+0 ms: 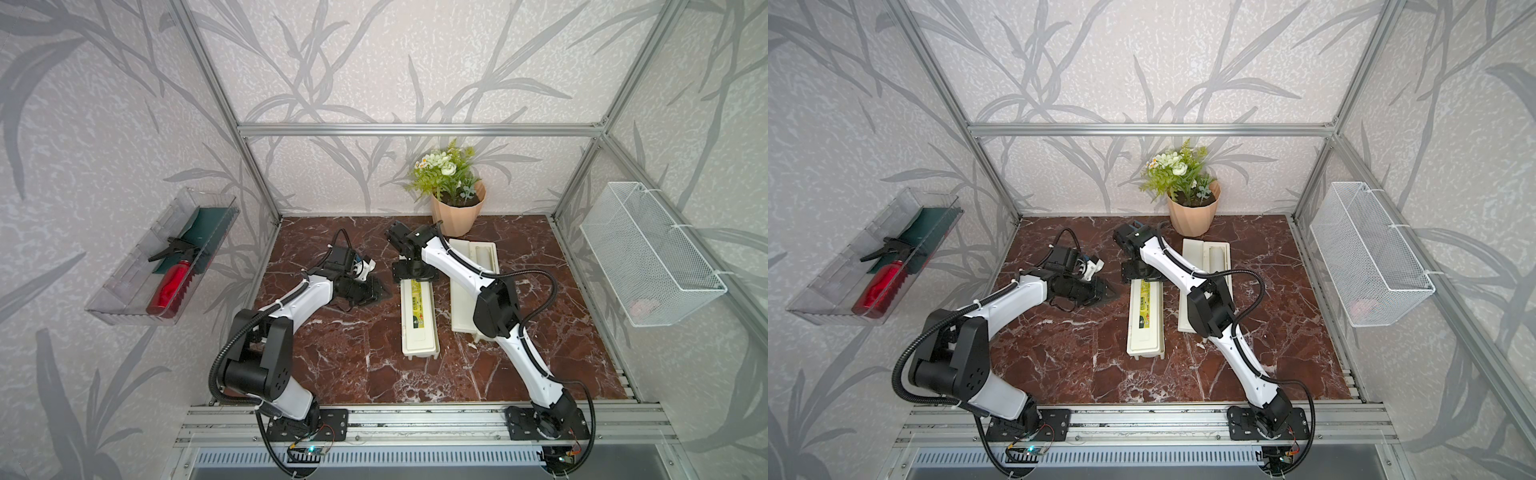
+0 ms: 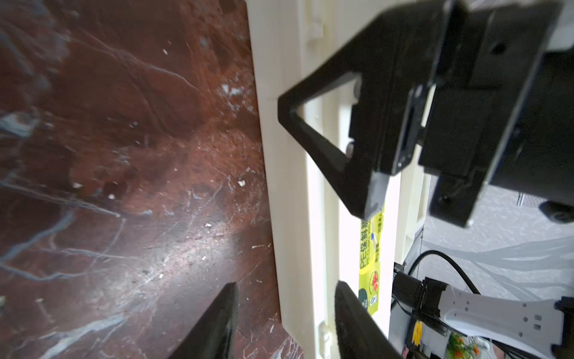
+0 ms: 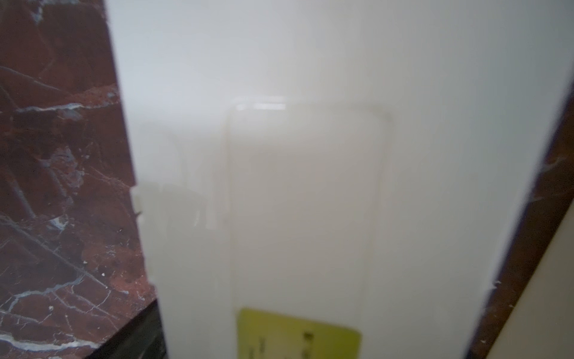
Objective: Put plastic wrap rolls into dispensers
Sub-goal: Close the lid on the plastic wrap cutting box.
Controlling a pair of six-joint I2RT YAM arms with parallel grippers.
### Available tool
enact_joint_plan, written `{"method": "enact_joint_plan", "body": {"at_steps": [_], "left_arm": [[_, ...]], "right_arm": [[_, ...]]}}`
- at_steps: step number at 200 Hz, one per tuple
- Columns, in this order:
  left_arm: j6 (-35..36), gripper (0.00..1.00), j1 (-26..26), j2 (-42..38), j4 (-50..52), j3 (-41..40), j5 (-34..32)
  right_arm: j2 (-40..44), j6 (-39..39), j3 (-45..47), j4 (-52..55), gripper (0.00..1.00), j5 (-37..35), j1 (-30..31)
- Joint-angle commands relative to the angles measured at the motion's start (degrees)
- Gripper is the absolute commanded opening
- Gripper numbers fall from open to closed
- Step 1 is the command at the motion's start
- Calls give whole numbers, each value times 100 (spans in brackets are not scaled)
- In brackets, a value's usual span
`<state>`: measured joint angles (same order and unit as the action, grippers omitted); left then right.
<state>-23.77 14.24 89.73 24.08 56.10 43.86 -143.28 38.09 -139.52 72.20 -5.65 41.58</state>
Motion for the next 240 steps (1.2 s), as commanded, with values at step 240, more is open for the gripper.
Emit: {"method": "enact_joint_plan", "body": {"at_steps": [240], "left_arm": [[-215,51,747,1091,-790,113,621]], "right_arm": [[3974,-196,6738,-5504,93,2399,-414]]}}
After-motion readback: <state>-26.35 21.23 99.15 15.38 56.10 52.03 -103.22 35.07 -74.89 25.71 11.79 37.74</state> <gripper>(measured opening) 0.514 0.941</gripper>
